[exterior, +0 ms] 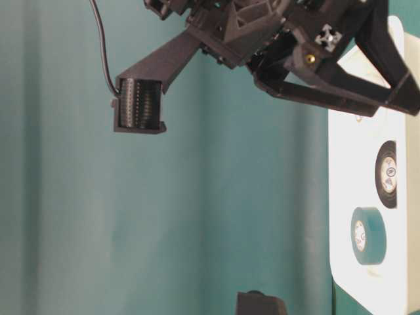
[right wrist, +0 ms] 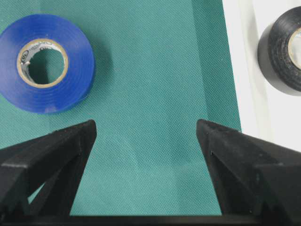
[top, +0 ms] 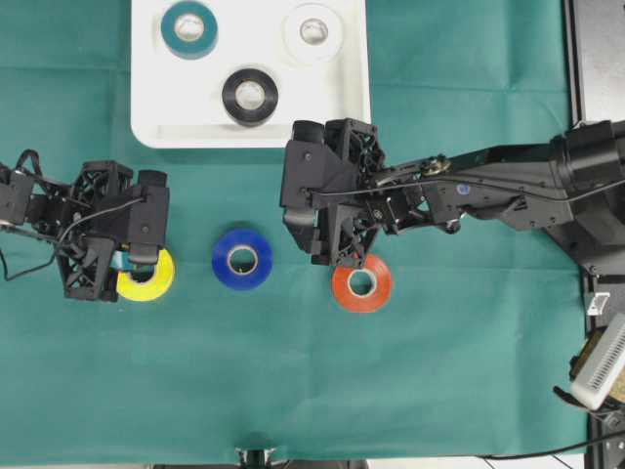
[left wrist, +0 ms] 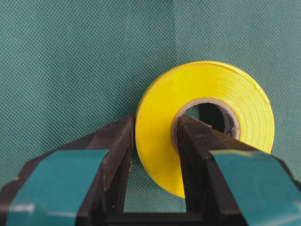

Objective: Put the tape alternately from left to right into the white case.
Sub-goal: 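Lower the left gripper into the yellow roll's hole and grasp, then carry the yellow roll into the tray's left side and release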

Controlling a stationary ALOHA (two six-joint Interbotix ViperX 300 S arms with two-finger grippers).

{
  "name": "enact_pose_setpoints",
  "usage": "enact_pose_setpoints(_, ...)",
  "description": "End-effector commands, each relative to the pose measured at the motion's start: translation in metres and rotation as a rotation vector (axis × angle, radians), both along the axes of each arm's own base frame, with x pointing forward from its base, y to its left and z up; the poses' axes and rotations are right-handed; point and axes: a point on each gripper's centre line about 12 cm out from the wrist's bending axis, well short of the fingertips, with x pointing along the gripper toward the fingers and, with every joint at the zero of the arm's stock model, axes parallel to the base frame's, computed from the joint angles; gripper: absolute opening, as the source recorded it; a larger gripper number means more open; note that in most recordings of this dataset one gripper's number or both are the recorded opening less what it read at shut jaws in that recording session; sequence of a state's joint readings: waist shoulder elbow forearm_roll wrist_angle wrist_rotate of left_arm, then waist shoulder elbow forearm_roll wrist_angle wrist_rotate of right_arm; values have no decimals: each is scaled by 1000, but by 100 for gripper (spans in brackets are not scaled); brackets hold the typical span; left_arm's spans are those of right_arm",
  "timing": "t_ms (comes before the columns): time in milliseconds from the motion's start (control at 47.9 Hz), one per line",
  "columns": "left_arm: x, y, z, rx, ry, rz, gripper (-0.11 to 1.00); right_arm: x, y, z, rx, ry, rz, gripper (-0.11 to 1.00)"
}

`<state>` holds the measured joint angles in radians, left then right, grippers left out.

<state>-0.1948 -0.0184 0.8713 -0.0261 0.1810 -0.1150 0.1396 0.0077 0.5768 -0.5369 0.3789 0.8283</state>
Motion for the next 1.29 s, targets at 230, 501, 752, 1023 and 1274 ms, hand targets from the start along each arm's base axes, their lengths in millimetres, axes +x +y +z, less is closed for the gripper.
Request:
enact_pose_setpoints(230, 9, -10, 33, -19, -79, -24, 25, 1, 1, 11, 5, -34, 5, 78)
enact_pose_setpoints(501, 9, -16, 59, -21, -74, -42, 25, 1, 1, 11, 5, -34, 5, 78)
enact_pose_setpoints(752, 10, -15, 63, -21, -66, -36, 25, 1, 1, 11, 5, -34, 5, 78)
enact_pose_setpoints(1023, 19, 5, 73, -27, -125, 27, 25, 0, 1, 9, 4, -28, 5, 78)
enact_pose_setpoints(1274, 31, 48, 86, -23, -161, 157, 25, 0, 1, 9, 4, -27, 5, 78)
